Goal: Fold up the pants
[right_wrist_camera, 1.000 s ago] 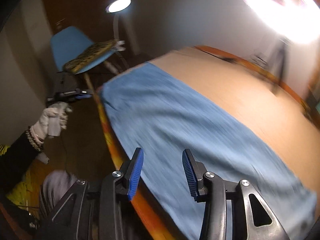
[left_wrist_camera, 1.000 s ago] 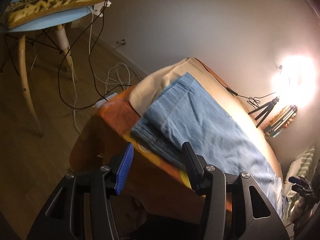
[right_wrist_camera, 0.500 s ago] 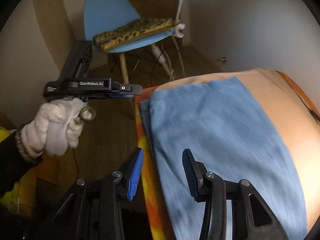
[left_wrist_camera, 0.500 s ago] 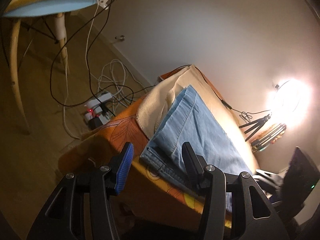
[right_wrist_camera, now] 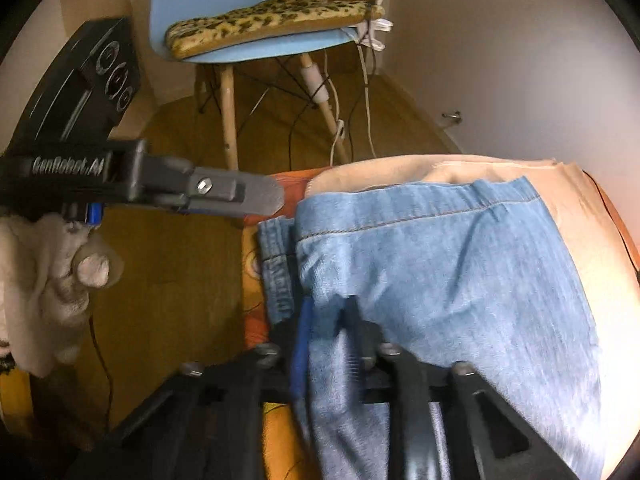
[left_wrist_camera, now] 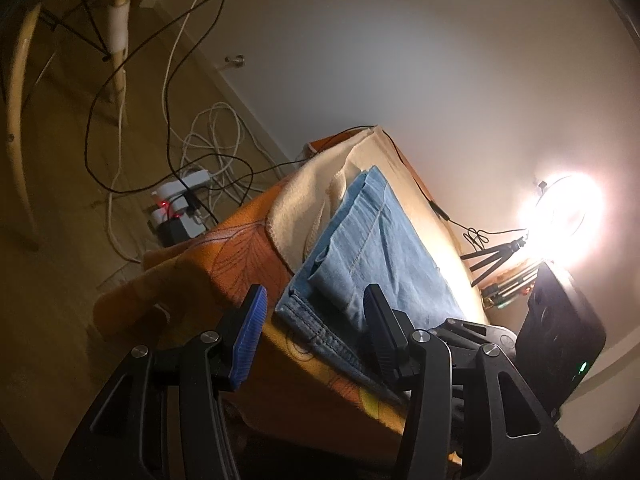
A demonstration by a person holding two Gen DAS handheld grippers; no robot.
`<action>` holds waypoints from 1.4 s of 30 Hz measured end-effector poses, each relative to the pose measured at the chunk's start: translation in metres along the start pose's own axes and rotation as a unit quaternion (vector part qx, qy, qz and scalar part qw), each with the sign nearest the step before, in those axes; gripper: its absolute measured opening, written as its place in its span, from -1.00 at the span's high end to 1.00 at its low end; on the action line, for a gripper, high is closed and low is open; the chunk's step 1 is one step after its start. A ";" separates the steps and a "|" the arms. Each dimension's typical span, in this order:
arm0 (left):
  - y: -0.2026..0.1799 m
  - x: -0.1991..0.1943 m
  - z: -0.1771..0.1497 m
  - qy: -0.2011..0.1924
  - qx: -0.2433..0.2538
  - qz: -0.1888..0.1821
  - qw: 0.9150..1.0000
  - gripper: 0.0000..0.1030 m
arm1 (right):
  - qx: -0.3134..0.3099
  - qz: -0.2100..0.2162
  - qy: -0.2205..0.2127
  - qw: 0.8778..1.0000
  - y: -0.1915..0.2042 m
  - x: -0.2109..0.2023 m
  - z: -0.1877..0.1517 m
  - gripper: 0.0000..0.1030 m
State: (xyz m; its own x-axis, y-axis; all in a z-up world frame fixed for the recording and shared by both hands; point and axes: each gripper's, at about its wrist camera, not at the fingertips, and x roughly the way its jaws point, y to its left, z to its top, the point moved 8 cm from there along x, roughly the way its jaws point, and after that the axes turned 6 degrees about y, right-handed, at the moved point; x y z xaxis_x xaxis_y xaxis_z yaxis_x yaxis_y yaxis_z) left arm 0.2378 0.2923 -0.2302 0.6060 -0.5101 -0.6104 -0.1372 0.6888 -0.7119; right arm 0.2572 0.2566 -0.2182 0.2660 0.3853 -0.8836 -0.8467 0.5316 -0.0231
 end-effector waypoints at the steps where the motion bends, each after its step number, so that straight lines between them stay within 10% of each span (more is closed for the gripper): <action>1: 0.000 0.001 0.000 0.001 -0.001 -0.002 1.000 0.05 | 0.006 0.009 -0.003 1.000 -0.001 -0.003 0.000 0.89; 9: -0.001 0.009 0.000 0.003 -0.011 -0.012 1.000 0.05 | -0.005 0.053 0.007 0.999 0.008 -0.007 -0.006 0.92; 14: -0.002 0.009 0.001 0.004 -0.010 -0.009 1.000 0.05 | 0.033 0.100 0.015 0.994 0.003 -0.003 -0.011 0.34; 20: -0.010 0.012 -0.004 0.000 0.028 0.026 0.999 0.12 | 0.092 0.109 -0.016 0.990 -0.031 -0.039 -0.021 0.22; 24: -0.023 0.011 -0.008 -0.015 0.066 0.042 0.997 0.61 | 0.156 0.110 -0.017 0.982 -0.066 -0.045 -0.023 0.10; 34: -0.067 0.017 -0.028 -0.024 0.174 0.061 0.983 0.73 | 0.191 0.141 -0.001 0.971 -0.064 -0.032 0.043 -0.21; 42: -0.055 0.029 -0.038 -0.014 0.169 0.069 0.983 0.73 | 0.182 0.107 0.063 0.975 -0.046 0.017 0.072 -0.21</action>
State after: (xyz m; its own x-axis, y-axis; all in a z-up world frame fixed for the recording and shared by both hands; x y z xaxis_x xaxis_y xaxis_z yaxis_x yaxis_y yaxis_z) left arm 0.2332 0.2195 -0.2222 0.6211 -0.3888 -0.6804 0.0453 0.8846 -0.4641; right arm 0.3338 0.2932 -0.1989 0.0225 0.4324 -0.9014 -0.6514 0.6903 0.3149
